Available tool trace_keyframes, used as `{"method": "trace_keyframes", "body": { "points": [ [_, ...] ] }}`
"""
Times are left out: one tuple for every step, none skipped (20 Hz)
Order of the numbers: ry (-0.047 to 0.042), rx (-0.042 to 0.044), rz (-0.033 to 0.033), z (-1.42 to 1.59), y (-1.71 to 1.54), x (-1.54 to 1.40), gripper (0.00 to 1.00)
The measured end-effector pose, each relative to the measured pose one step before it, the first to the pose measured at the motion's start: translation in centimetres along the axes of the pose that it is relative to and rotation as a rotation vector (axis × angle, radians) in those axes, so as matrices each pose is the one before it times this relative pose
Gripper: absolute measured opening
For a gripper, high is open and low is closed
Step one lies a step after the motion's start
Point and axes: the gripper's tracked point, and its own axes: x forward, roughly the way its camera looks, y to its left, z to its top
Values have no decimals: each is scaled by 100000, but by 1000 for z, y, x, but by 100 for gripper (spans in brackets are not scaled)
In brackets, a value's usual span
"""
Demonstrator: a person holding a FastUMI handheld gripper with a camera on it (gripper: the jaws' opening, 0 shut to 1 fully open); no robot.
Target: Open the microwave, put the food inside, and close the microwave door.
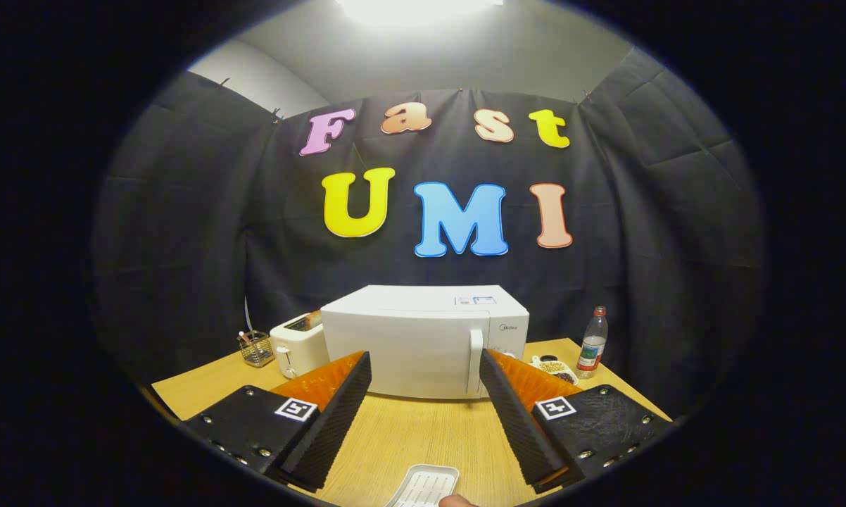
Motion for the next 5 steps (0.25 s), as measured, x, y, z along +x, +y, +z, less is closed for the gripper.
{"method": "trace_keyframes", "body": {
  "points": [
    [-453, 410, 920, 185, 333, -319, 97],
    [-33, 213, 551, 153, 41, -230, 97],
    [-556, 382, 326, 258, 27, -153, 97],
    [-333, 328, 91, 224, -12, -106, 97],
    [-600, 415, 380, 250, 97, -177, 97]
  ]
}}
